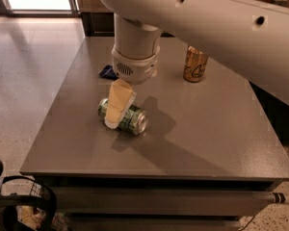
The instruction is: Place green can upright
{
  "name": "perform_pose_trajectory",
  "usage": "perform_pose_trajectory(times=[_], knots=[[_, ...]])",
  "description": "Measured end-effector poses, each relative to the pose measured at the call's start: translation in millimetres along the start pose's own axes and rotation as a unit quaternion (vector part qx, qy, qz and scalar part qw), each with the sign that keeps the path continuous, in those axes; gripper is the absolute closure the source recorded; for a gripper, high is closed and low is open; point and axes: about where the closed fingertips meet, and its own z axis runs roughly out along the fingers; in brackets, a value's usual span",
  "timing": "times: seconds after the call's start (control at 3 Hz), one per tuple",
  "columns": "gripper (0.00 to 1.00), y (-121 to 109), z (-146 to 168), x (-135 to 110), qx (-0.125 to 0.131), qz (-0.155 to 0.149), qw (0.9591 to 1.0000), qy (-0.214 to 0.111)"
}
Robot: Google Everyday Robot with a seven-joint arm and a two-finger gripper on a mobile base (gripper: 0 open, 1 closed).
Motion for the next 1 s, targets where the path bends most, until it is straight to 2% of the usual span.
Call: perform_pose_trajectory(times=[0.33,1.0], knots=[[0.0,10.4,8.8,-5.8,0.005,0.018,0.9996,0.023],[0.0,20.8,33.0,-11.0,-0.004,0.05,0.9984,0.026]])
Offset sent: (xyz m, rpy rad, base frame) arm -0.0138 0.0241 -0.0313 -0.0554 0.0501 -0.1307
